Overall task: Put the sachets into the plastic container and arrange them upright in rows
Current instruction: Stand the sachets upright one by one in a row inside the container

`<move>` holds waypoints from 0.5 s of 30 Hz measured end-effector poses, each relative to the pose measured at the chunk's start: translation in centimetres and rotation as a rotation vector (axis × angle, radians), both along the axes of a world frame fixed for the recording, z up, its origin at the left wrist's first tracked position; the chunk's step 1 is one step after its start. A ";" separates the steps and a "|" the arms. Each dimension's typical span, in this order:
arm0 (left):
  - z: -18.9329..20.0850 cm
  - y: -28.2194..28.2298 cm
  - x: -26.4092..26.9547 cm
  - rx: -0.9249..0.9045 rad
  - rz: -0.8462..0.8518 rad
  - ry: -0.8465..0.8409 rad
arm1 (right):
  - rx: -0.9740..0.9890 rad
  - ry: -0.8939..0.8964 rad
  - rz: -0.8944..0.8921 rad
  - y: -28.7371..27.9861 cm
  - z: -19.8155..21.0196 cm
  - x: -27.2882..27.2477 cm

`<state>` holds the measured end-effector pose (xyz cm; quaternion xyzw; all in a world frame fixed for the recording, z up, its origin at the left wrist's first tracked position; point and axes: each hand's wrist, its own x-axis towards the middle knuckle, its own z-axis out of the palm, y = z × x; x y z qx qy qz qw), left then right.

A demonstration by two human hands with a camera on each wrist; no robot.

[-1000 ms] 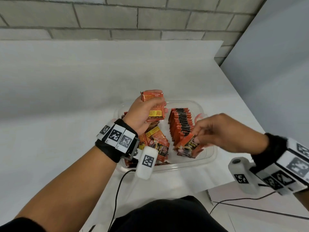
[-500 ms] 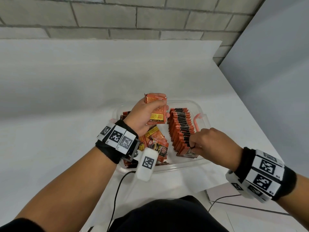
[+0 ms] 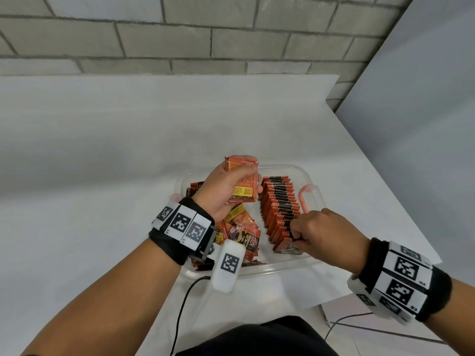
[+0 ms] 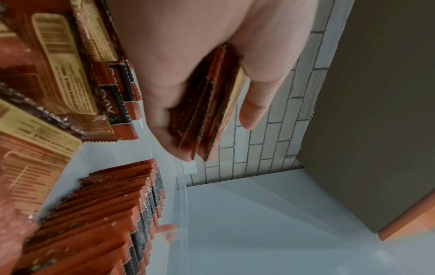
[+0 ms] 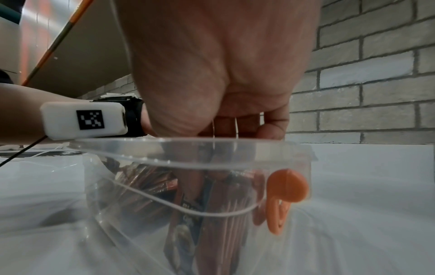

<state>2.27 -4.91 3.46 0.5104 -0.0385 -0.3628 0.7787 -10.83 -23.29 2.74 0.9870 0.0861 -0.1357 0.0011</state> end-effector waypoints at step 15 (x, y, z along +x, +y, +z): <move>-0.8 0.0 -0.1 -0.011 0.012 0.015 | 0.082 0.083 -0.038 -0.2 1.1 0.3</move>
